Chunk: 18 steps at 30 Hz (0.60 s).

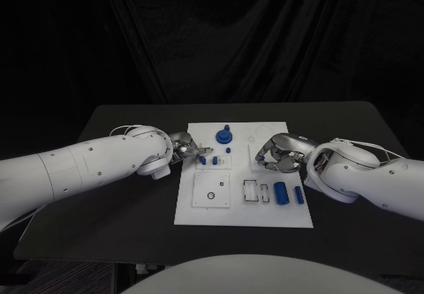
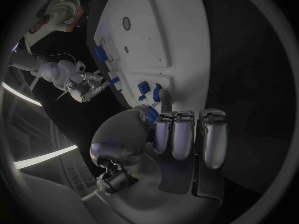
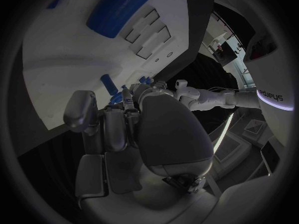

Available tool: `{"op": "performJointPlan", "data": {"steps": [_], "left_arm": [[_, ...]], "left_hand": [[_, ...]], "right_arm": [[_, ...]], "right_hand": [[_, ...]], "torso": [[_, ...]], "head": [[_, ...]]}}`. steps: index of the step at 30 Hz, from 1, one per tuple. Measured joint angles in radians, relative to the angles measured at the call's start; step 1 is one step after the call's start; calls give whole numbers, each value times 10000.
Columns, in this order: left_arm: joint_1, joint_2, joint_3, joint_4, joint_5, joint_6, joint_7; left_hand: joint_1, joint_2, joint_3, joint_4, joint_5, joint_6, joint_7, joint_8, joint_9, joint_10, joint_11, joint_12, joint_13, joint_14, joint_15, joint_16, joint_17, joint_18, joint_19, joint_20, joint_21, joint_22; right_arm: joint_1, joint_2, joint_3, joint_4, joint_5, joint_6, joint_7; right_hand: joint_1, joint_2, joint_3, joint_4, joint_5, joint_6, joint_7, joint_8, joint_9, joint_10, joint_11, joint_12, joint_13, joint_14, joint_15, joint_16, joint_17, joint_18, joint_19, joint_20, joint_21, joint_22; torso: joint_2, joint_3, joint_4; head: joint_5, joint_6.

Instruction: Assemble the parts on the task board

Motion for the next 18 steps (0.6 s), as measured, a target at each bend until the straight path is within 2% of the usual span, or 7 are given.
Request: {"op": "performJointPlan", "data": {"steps": [18], "left_arm": [[-1,-47,0,127,-120,-252,193]], "left_hand": [[50,49,1,0,85,-35,-35,40,36,0,0,0,0,0,0,0,0,1,0,0,0,0]], "right_arm": [[-1,0,0,-20,1,36,-19]], "right_hand": [[0,0,0,0,0,0,0,0,0,1,-1,0,-1,0,0,0,-10,0,0,0,0,-2]], "torso": [[-2,0,0]], "head": [[21,0]]}}
